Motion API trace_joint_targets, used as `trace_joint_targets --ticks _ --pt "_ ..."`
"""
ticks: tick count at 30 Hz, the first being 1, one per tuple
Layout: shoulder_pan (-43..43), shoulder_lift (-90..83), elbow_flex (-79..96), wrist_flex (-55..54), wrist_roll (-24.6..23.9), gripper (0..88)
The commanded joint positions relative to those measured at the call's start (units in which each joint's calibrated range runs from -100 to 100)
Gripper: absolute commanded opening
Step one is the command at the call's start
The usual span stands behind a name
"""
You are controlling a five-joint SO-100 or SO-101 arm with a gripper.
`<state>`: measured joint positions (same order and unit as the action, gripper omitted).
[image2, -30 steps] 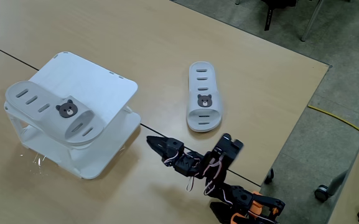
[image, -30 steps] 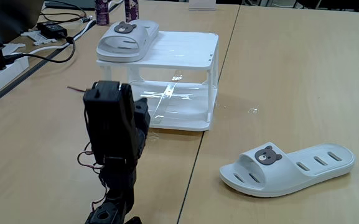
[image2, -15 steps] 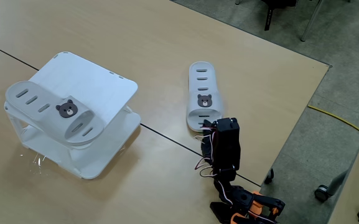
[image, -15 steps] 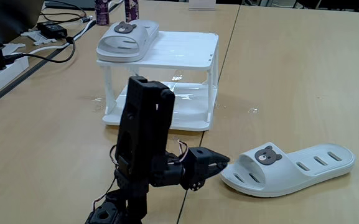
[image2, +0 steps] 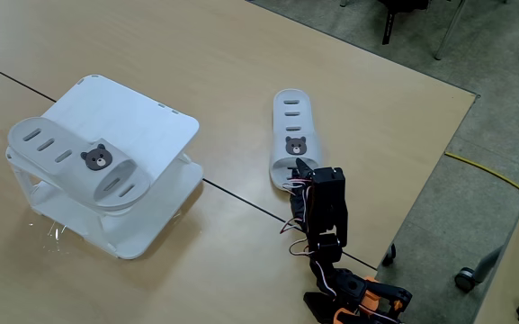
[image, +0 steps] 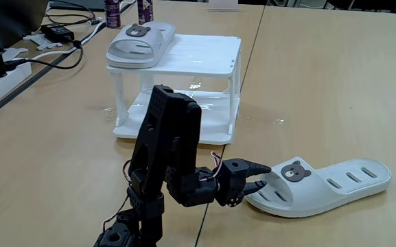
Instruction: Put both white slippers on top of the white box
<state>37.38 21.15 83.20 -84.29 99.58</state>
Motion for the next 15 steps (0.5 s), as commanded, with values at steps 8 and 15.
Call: trace_joint_targets --ticks 8,15 --pt "0.29 6.99 -15.22 -0.09 0.42 13.4" --pt "0.37 9.77 -29.21 10.18 0.42 19.0"
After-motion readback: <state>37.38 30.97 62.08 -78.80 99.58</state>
